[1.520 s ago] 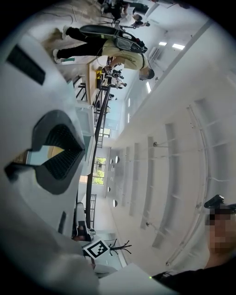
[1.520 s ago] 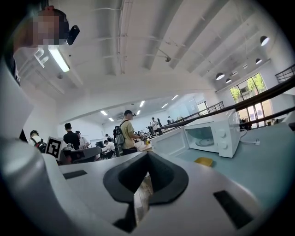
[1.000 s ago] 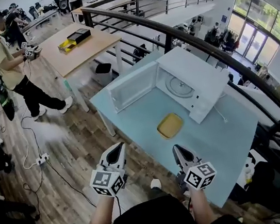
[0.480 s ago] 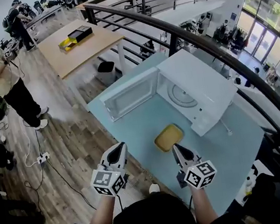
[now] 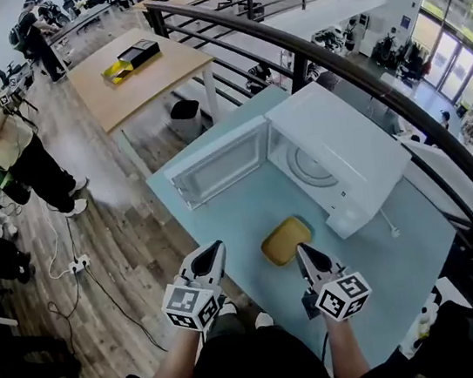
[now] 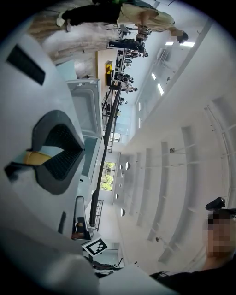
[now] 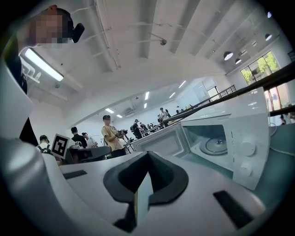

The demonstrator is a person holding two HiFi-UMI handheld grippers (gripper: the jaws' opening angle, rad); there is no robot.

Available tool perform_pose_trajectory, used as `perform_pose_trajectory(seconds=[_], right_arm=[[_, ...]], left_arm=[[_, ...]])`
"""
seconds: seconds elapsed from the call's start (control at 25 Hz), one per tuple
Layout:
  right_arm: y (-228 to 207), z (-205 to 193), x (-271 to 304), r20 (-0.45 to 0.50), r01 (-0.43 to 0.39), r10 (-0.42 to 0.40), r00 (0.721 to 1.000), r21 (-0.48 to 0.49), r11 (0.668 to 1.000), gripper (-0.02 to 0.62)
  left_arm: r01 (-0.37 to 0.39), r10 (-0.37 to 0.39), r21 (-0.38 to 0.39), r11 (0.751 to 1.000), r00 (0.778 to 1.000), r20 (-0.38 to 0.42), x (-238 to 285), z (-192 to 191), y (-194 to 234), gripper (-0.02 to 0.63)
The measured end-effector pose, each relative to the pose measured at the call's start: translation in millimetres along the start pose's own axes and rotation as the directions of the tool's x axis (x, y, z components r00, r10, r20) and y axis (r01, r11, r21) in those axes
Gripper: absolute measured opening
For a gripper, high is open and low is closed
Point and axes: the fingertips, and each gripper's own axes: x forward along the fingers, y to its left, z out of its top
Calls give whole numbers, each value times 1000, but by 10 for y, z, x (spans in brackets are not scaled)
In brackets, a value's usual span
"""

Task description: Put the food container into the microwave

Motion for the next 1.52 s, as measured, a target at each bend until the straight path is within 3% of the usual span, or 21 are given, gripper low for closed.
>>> perform_pose_trajectory(seconds=[0.28,0.6,0.76,1.08,1.36,1.52], right_arm=[[-8,56,120,30,-8,7,1000,19,1000,5],[-211,-5,245,57,101,-103,993,42,994,5],[-387,-9,211,61,185,-190,980,85,979,5],[-594,-102,273,46,319,-326,944,125,940,5],[-703,-165,286,41,398,-409,912,156,904,5],[-726,-292,296,27,434,-445,895,178,883,5]], left_arm=[[64,-63,23,998,998,-18,249,52,-14,8],[171,-171,-10,985,978,-121,742,-287,200,8],[252,-259,-58,966,948,-186,1037,-490,169,8],[378,-410,-160,912,860,-304,1543,-850,69,8],[427,-460,-173,888,815,-351,1810,-1092,75,8],[468,-502,-186,864,773,-388,1876,-1262,33,8]])
